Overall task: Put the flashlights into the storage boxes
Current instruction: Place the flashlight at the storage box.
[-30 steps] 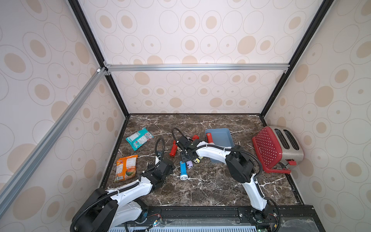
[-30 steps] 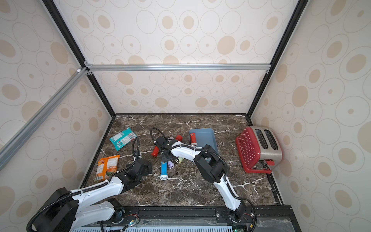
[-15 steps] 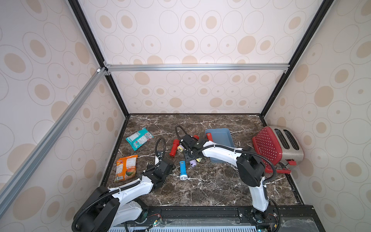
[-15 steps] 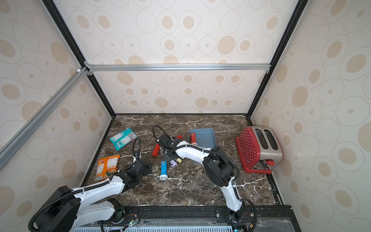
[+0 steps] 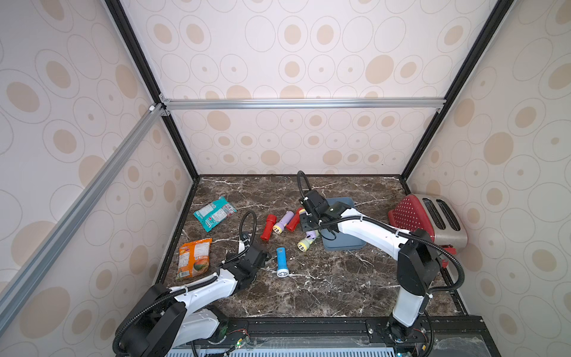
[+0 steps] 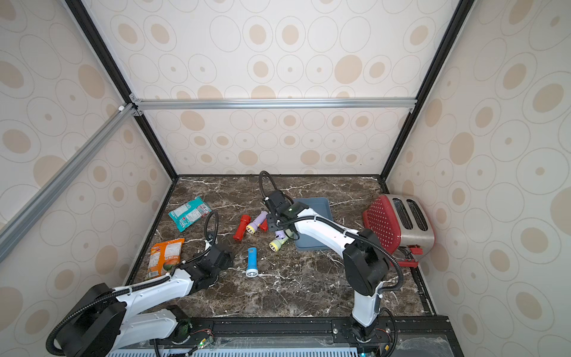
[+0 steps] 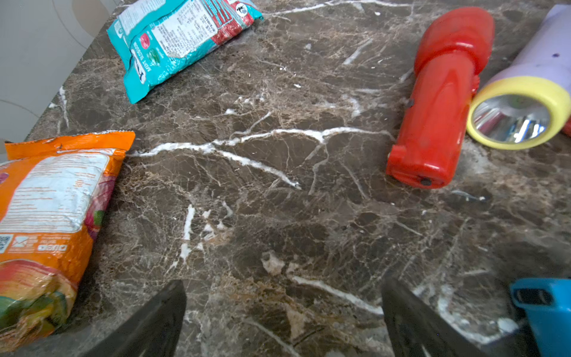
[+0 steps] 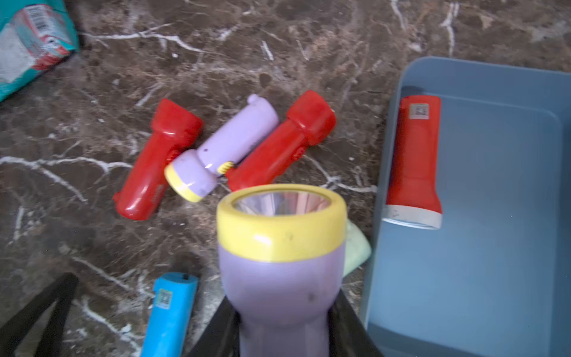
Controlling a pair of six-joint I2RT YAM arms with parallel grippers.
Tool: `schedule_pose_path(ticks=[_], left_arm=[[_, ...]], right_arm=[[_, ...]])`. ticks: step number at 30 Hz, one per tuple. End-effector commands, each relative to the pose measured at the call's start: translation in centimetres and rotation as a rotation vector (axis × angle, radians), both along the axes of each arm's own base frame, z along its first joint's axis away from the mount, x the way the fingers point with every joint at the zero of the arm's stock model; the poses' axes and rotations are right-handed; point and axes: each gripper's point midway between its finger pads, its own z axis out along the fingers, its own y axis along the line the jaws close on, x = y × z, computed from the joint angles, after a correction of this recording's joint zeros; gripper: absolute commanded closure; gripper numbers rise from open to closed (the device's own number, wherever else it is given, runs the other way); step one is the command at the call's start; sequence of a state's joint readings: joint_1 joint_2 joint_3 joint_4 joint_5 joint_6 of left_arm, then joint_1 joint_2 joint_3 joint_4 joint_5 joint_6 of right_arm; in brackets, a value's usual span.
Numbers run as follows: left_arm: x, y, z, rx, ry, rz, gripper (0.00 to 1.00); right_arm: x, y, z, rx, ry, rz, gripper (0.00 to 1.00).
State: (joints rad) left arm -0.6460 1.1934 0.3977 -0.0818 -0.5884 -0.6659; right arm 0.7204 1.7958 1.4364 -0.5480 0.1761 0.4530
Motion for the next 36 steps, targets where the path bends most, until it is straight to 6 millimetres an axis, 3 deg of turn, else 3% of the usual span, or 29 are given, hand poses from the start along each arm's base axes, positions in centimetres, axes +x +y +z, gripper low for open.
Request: schedule_pose_path(ticks=[1,8,19,23,27,36], left_arm=[[0.7,-0.9,0.6,-0.020,-0.005,-0.009,0.01],[1.1,-1.5,0.2,-0.004,0.024,-0.039,0.01],[0.6,-1.7,1.1,-0.073,-0.028,-0.057,0.01],[0.7,-1.8,1.4,-0.088,-0.040,-0.061,0.01],[0.9,-2.2,1.5,-0.102,-0.052,-0.072,0.02],[1.2,-2.6,1.3,-0.081,-0.043,-0.106,0.01]], right_arm=[[0.6,-1.0,2.9,0.060,-0.080,-0.002,0.69],[2.5,-4.8,3.5,-0.020,-0.096,-0.072,0.69],[8.9,-11.9,-1.4,-0.116,0.047,-0.143,0.68],[9.9,-12.6,-3.4,-0.128,0.108,-0.153,0.67],[10.3,-11.9,-4.9,-0.109,0.132,-0.139,0.67],[10.5,-10.9,-6.2,-0.067,0.147,-0.107,0.67]])
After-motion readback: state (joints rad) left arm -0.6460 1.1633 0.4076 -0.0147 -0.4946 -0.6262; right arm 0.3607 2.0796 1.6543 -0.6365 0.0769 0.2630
